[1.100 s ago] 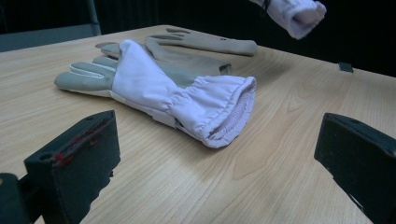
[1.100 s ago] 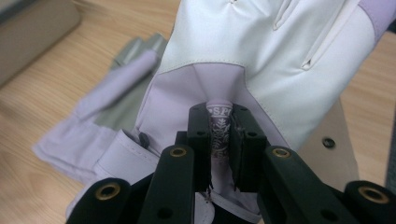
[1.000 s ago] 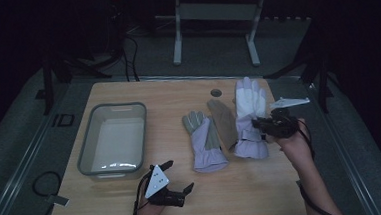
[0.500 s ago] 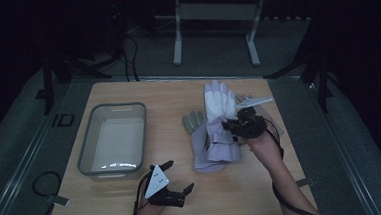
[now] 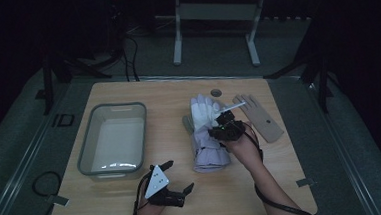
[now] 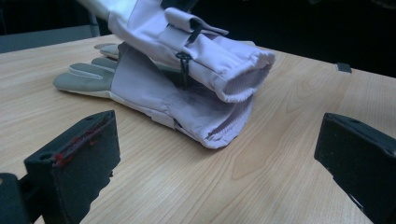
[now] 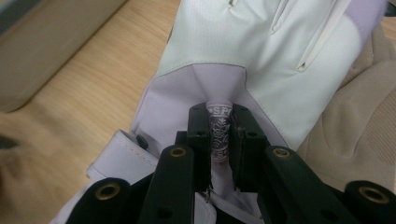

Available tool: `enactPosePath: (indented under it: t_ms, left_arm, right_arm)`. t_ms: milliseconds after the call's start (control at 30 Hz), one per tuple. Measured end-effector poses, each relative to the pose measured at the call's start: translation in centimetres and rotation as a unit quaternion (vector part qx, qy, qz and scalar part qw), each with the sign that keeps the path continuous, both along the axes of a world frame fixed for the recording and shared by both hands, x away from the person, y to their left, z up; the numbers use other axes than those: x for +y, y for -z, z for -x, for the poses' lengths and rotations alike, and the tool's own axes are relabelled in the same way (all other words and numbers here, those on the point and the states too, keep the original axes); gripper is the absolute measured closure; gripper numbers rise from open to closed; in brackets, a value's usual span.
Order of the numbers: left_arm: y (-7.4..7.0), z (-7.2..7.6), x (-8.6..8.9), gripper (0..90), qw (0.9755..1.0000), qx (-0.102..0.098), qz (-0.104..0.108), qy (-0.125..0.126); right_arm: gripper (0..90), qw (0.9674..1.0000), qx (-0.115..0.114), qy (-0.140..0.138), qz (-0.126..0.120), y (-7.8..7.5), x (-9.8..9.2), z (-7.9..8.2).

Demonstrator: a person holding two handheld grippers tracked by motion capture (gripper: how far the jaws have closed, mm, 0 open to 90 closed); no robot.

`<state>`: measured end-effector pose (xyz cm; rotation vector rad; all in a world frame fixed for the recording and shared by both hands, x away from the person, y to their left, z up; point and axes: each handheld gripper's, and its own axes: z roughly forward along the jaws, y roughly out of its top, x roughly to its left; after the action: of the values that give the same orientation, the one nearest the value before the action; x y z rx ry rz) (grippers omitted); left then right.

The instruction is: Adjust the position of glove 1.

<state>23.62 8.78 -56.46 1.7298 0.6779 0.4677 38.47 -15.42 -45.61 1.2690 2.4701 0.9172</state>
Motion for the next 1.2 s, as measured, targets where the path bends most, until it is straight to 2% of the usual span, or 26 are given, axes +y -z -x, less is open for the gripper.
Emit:
enactPosePath:
  t_ms: [133,367,467,567,667,800,1000,1033,1100,1167,1200]
  left_arm:
    - [0.0,0.0,0.0,0.1,1.0000,0.000,0.000,0.000]
    - [0.0,0.0,0.0,0.1,1.0000,0.001,0.002,0.000]
    - [0.0,0.0,0.0,0.1,1.0000,-0.003,0.000,0.001]
    - [0.0,0.1,-0.1,0.1,1.0000,-0.008,-0.003,0.003]
    - [0.0,0.1,-0.1,0.1,1.0000,-0.005,0.000,0.002]
    - [0.0,0.0,0.0,0.1,1.0000,-0.001,0.001,0.002]
    - [0.0,-0.1,0.0,0.1,1.0000,0.005,0.001,0.001]
    - [0.0,-0.1,0.0,0.1,1.0000,0.007,0.001,0.000]
    - [0.0,-0.2,-0.1,0.1,0.9999,0.010,0.000,-0.002]
    - [0.0,-0.3,0.0,0.1,0.9999,0.014,0.002,0.000]
    - [0.0,-0.3,0.0,0.1,0.9999,0.017,0.004,-0.001]
  right_arm:
    - [79.5,0.9999,0.005,0.003,0.015,0.9,0.7,-0.5]
    - [79.1,0.9993,0.023,0.020,0.023,2.7,1.6,-1.2]
    - [78.7,0.9993,0.023,0.020,0.024,3.4,1.8,-1.1]
    - [77.1,0.9992,0.006,0.028,0.029,3.7,1.9,-0.6]
    - [73.2,0.9991,0.007,0.031,0.027,3.9,1.9,-0.6]
    - [64.5,0.9996,-0.003,0.020,0.021,3.3,1.9,-0.5]
    - [43.5,0.9996,-0.027,-0.009,-0.005,1.8,1.2,0.2]
    - [41.5,0.9996,-0.024,-0.011,-0.009,1.7,1.0,0.3]
    - [28.9,0.9994,-0.015,-0.021,-0.023,1.5,0.4,0.6]
    - [23.0,0.9989,-0.035,-0.016,-0.028,1.4,-0.3,0.9]
    - [19.2,0.9989,-0.034,-0.011,-0.030,1.3,-0.7,1.0]
